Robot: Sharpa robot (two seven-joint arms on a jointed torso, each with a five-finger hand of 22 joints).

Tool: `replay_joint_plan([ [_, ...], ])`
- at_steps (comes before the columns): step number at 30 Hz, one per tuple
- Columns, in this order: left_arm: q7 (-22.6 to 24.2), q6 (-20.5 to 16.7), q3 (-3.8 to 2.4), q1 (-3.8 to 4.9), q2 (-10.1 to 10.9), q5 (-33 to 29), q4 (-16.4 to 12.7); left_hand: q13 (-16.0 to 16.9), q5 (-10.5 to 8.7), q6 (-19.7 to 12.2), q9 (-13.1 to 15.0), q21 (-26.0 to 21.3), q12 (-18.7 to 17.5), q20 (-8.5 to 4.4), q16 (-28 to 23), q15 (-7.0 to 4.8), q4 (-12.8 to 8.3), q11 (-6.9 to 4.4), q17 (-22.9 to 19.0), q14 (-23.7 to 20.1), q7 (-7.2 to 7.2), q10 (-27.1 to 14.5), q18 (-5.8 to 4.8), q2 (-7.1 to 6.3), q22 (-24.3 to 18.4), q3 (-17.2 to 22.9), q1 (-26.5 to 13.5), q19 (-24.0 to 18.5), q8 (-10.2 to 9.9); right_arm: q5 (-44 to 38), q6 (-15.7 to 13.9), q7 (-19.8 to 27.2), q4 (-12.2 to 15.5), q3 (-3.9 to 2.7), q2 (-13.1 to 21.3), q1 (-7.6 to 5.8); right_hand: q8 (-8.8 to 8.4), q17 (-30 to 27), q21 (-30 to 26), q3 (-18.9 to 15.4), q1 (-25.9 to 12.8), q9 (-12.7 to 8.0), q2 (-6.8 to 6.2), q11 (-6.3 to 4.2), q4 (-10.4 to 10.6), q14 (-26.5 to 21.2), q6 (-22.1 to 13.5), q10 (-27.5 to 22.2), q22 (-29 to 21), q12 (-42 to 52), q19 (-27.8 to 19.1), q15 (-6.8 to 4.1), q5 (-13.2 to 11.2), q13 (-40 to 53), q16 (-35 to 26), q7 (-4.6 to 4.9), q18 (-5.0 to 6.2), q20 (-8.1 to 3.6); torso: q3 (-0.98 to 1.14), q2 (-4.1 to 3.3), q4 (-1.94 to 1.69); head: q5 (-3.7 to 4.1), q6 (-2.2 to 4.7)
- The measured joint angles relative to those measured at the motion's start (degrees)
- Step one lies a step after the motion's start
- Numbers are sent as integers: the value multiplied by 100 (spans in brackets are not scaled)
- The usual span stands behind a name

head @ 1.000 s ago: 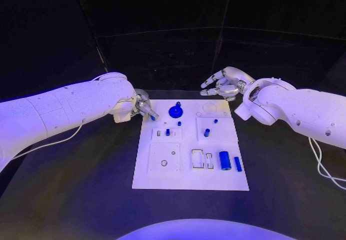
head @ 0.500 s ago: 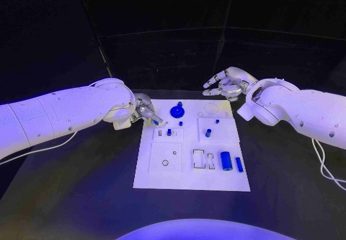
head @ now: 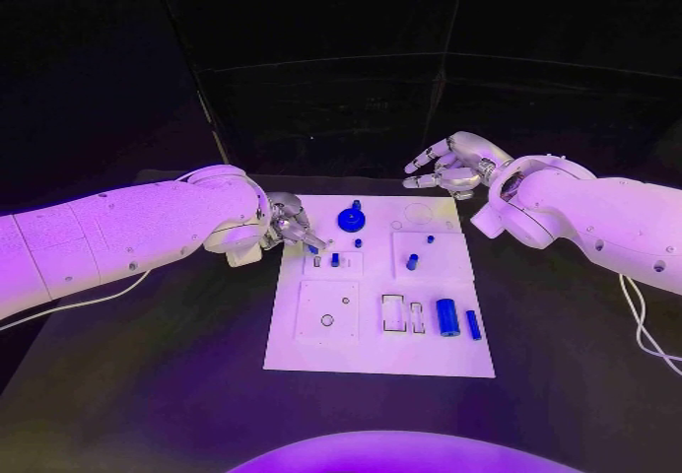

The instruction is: Assemble the parts on the task board

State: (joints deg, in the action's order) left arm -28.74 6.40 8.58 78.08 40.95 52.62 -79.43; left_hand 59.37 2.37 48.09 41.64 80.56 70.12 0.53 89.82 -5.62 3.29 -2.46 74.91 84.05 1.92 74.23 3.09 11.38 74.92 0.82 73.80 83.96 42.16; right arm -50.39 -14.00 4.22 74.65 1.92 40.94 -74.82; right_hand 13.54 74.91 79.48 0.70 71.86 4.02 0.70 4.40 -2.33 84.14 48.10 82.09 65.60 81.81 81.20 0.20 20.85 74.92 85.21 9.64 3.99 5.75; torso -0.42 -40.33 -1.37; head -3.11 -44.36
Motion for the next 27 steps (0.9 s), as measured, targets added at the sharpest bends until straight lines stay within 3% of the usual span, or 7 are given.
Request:
replay_joint_plan([
  [11,3,-124,7,-100,-14,50,-57,9,17,-10,4,0,0,0,0,0,0,1,0,0,10,-1,0,0,0,0,0,0,20,0,1,-1,-4,0,-2,1,0,0,0,0,0,0,0,0,0,-21,0,0,0,0,0,-21,0,0,0,0,0,0,4,-5,7,-3,-15],
  [27,2,-110,17,-136,-17,268,-71,9,17,-42,22,-22,0,0,0,0,25,2,0,0,2,-2,0,-37,0,26,-39,0,24,0,2,-2,-5,0,-1,1,0,-1,0,0,0,0,0,0,0,-21,0,0,0,0,0,-21,0,0,0,0,0,0,4,-4,9,-5,-32],
])
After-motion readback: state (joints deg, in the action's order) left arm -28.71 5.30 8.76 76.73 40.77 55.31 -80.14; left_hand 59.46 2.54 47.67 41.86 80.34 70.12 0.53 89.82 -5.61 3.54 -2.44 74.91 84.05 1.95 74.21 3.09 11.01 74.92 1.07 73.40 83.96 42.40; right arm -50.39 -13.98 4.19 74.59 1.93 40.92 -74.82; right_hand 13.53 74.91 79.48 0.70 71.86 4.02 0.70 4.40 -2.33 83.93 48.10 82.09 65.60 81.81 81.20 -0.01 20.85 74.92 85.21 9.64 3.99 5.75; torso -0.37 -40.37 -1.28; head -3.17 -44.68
